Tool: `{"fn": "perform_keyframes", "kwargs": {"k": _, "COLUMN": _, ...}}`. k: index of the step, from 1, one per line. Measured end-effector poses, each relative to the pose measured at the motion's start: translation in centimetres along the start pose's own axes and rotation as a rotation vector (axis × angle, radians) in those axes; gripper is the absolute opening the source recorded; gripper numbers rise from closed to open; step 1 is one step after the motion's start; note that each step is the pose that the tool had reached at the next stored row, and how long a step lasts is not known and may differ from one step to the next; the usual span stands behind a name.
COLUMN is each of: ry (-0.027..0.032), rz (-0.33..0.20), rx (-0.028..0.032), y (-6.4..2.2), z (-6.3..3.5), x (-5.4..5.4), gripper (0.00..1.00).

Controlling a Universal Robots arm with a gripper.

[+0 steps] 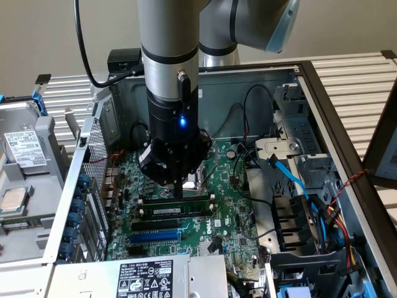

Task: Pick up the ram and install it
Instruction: 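Press down the ram until it locks into place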

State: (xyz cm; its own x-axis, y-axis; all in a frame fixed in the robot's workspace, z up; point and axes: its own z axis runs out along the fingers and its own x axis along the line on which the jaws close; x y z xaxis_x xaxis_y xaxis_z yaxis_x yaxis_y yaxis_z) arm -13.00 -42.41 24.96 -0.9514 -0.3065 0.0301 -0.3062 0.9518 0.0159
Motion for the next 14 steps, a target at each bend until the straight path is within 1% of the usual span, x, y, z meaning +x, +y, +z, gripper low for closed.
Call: {"fn": "perform_keyframes", "kwargs": {"k": 14, "ry": -0.0033, "rz": 0.221, "rx": -0.0066, "y": 0.00, "z": 0.00, "x": 0.00, "gripper": 0.10}}
